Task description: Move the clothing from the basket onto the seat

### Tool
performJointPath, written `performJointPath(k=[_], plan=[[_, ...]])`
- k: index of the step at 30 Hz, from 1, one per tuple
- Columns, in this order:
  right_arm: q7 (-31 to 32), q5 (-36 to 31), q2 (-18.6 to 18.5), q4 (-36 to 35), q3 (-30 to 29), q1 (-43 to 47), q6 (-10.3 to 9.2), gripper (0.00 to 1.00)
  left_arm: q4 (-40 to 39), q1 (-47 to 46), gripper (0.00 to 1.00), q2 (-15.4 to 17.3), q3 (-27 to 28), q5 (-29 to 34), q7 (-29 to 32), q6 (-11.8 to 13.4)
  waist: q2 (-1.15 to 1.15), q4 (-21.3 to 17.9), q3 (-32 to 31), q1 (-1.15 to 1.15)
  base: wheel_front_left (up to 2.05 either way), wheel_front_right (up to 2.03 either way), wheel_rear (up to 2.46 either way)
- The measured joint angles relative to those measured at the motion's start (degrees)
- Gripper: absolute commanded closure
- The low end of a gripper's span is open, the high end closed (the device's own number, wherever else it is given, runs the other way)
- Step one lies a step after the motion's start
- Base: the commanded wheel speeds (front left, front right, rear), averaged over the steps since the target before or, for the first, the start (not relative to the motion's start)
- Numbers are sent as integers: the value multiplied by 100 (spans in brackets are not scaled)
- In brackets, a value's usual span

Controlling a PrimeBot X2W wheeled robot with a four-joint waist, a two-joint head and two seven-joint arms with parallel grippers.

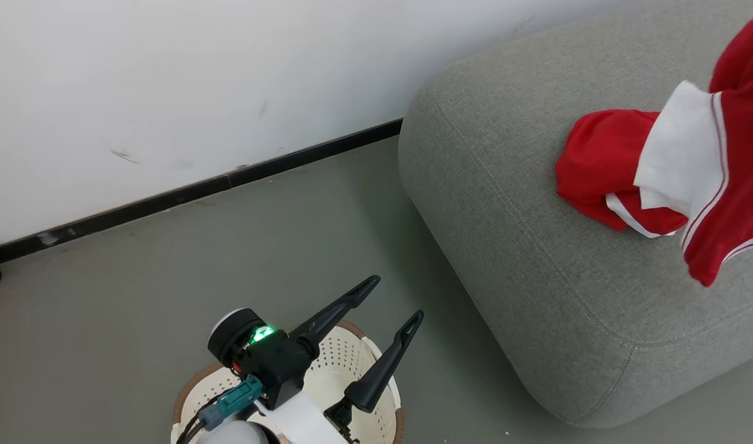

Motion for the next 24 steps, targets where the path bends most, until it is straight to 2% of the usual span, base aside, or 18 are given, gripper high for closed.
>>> performJointPath(k=[6, 18, 24], plan=[[233, -69, -377, 456, -272, -595, 0, 100, -286, -112, 0, 53, 83, 83, 67, 109, 0, 70, 229, 0, 0, 0, 0], [356, -526, -1091, 983, -616, -1816, 0, 100, -792, -281, 0, 177, -59, 343, 294, 109, 0, 282, 775, 0, 0, 0, 0], [256, -671, -1169, 1195, -510, -2175, 0, 100, -950, -407, 0, 205, -129, 427, 370, 107, 0, 391, 1079, 0, 0, 0, 0]])
